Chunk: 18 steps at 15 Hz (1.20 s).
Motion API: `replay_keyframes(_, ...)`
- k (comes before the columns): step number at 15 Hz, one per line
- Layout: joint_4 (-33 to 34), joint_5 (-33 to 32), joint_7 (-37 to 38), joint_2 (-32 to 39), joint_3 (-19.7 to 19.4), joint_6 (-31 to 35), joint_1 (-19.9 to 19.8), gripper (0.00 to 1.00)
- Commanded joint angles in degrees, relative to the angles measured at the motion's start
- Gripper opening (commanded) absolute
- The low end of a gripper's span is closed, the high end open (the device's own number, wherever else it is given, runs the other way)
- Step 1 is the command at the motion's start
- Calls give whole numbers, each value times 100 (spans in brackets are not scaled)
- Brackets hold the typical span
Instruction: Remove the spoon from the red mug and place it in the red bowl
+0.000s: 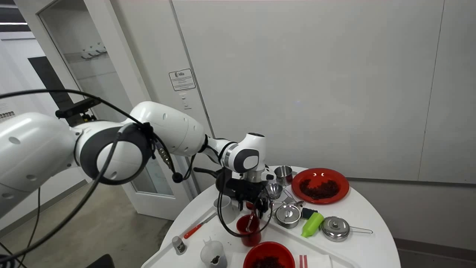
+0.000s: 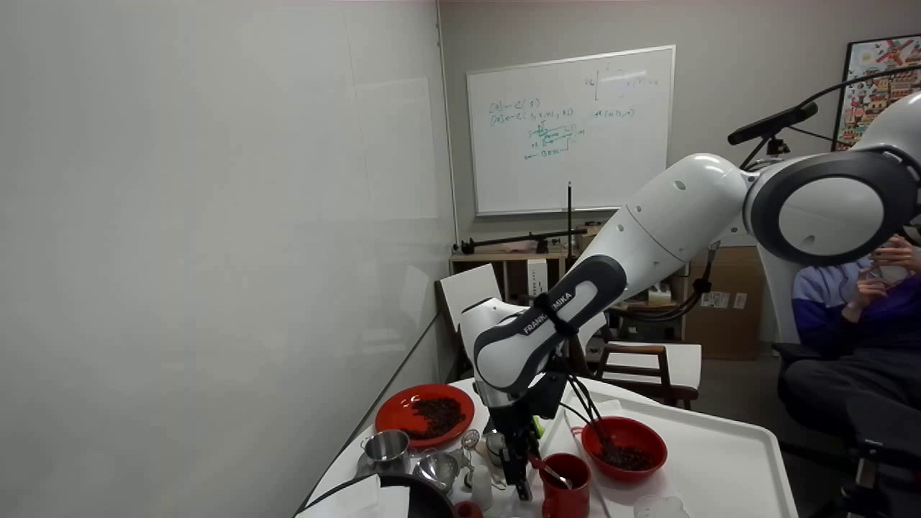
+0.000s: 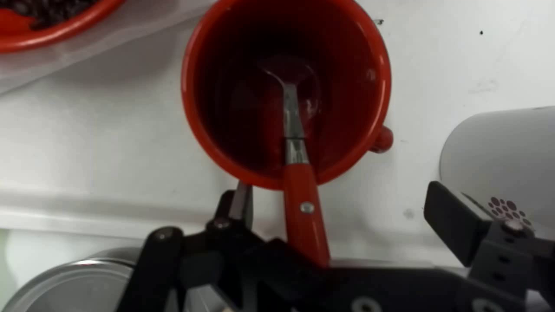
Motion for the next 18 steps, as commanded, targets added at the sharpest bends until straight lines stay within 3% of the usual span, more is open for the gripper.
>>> replay_keyframes(1, 1319, -36, 93, 685, 68, -630, 19, 83)
replay_keyframes(2, 1623, 22, 54, 833, 28, -774, 36, 84)
replay_keyframes(3, 1861, 32, 45, 942, 33, -886, 23, 60)
replay_keyframes(6, 2414, 49, -48, 1156, 56, -1171, -56, 52)
replay_keyframes(12, 2666, 49, -376, 1096, 151, -1362, -185, 8)
replay_keyframes(14, 2662, 34, -536, 1013, 170, -1485, -189, 2)
replay_keyframes(18, 2687, 24, -819, 913, 208, -1678, -179, 7)
